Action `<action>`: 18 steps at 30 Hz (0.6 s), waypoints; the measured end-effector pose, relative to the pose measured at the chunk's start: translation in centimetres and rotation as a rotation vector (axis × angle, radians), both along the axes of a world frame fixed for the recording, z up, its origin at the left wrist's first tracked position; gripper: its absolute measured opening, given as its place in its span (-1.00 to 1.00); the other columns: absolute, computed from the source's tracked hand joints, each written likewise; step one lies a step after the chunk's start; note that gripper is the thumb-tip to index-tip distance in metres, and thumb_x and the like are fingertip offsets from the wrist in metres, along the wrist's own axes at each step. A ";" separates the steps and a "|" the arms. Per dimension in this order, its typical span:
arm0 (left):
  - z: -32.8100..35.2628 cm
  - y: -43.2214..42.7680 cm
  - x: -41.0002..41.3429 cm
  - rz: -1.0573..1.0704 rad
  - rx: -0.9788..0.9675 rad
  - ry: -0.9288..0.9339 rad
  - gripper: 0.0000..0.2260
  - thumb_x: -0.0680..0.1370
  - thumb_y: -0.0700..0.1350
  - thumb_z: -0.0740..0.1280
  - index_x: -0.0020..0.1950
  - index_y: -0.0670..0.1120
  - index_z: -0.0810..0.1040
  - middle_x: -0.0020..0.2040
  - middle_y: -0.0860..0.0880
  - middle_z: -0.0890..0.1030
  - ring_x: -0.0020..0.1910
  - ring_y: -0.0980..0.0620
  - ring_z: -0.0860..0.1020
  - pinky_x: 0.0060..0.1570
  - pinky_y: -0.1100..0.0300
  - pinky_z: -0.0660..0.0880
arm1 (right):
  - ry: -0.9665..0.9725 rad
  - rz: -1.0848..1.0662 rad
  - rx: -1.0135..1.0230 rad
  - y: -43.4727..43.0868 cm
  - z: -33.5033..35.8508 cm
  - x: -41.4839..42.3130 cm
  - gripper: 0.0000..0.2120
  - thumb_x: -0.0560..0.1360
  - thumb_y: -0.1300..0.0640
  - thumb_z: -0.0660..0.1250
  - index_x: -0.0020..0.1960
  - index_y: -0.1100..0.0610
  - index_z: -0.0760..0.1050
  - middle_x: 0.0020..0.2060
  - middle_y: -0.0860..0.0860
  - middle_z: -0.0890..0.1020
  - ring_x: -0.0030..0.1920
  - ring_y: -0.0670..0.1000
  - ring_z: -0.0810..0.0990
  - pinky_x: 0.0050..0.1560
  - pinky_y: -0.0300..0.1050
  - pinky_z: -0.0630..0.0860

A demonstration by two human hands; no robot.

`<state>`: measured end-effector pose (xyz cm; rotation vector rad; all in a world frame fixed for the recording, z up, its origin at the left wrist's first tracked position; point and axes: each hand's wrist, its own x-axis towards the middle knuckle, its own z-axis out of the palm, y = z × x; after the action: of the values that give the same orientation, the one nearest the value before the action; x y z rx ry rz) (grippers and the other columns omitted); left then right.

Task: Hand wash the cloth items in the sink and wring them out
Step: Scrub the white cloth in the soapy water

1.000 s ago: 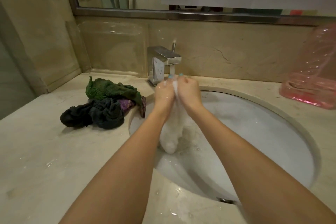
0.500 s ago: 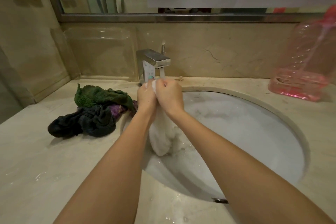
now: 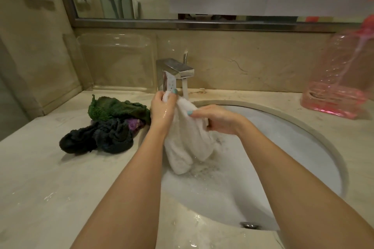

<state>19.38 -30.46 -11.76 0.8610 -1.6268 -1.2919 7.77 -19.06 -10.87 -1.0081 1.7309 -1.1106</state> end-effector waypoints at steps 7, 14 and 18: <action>-0.3 0.8 0.4 -0.320 -0.110 -0.372 -0.34 0.56 0.19 0.31 0.52 -0.08 0.14 0.38 -0.03 0.38 0.35 -0.11 0.41 0.29 0.01 0.38 | -0.204 -0.302 -0.302 -0.5 0.4 -0.6 -0.64 0.62 -0.11 0.18 0.30 0.08 0.46 0.17 0.06 0.62 0.16 0.06 0.60 0.07 -0.07 0.57; -1.0 0.5 0.6 -0.533 -0.136 -0.477 -0.75 0.60 0.15 0.25 0.01 -0.01 0.55 -0.01 -0.01 0.55 0.04 -0.05 0.51 0.00 0.15 0.43 | -0.336 -0.506 -0.414 -0.5 0.6 -1.6 -0.62 0.61 -0.03 0.25 0.31 0.20 0.44 0.17 0.16 0.61 0.16 0.12 0.60 0.07 -0.02 0.57; -0.7 0.3 0.5 -0.414 -0.116 -0.244 -0.61 0.63 0.13 0.20 0.01 -0.19 0.58 -0.03 -0.12 0.54 -0.01 -0.03 0.51 0.10 0.04 0.45 | 0.016 -0.448 -0.146 -0.4 0.6 -1.3 -0.47 0.46 -0.31 0.31 0.13 0.13 0.54 0.19 0.25 0.59 0.23 0.30 0.53 0.29 0.31 0.41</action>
<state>19.92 -30.13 -12.48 0.6495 -2.1344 -1.3906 6.50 -19.42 -10.30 -0.7286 1.9673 -1.5304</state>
